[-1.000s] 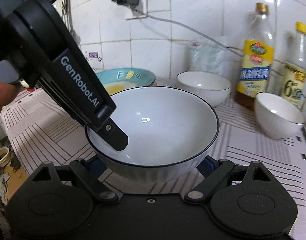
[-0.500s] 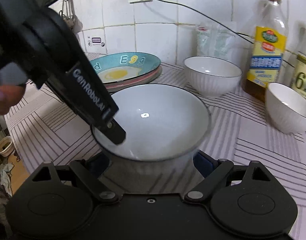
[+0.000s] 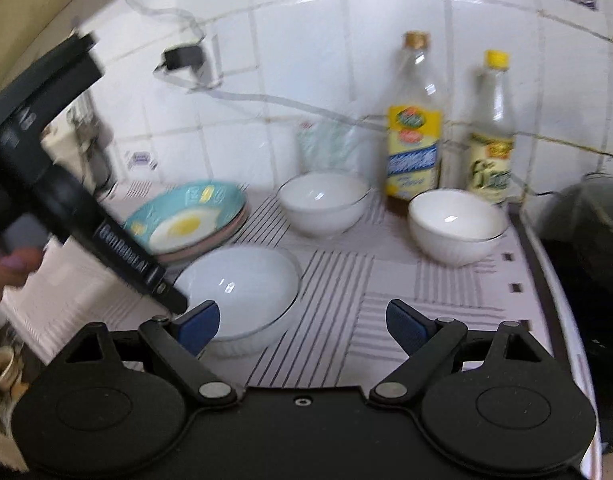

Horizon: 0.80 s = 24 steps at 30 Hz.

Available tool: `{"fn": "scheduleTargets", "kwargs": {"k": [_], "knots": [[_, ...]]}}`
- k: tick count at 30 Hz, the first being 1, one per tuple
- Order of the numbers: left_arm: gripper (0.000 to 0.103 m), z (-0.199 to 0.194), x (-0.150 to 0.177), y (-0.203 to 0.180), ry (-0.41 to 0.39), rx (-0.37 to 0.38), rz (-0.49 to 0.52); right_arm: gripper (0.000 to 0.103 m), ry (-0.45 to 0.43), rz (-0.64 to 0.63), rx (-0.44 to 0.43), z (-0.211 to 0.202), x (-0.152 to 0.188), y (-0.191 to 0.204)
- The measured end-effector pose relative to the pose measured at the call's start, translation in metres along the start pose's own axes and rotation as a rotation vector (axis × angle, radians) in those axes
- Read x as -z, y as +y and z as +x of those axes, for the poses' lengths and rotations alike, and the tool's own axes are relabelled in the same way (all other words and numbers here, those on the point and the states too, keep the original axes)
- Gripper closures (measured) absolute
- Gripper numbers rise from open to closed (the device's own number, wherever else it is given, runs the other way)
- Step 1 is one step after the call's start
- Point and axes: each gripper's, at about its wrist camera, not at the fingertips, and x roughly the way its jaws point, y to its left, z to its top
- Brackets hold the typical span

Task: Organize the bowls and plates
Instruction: 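Carry the bowl beside the plate stack, lower it and open the left gripper, then move both grippers to the white bowl by the bottles and close on its rim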

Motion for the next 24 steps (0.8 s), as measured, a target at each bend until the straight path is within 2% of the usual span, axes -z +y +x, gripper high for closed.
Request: {"fn": "scheduleTargets", "kwargs": {"k": [2,9,11,13,19,24], "knots": [[0.06,-0.008,-0.001,-0.005,-0.009,0.006,0.019,0.016,-0.025,0.024,0.031,-0.006,-0.007,-0.004],[0.057,-0.037,-0.031,-0.026,-0.062,0.038,0.109,0.042,-0.073,0.152,0.105,-0.013,-0.03,-0.023],[0.057,-0.043,-0.044,-0.029,-0.085,0.063,0.123,0.047,-0.074,0.19,0.128,-0.01,-0.034,-0.031],[0.057,-0.045,-0.059,-0.032,-0.106,0.09,0.138,0.047,-0.071,0.227,0.158,-0.003,-0.036,-0.041],[0.059,-0.023,-0.104,-0.044,-0.125,0.18,0.137,0.057,-0.045,0.324,0.241,0.039,-0.034,-0.078],[0.059,0.019,-0.136,-0.058,-0.136,0.182,0.101,0.059,-0.032,0.398,0.324,0.076,-0.03,-0.105]]}}
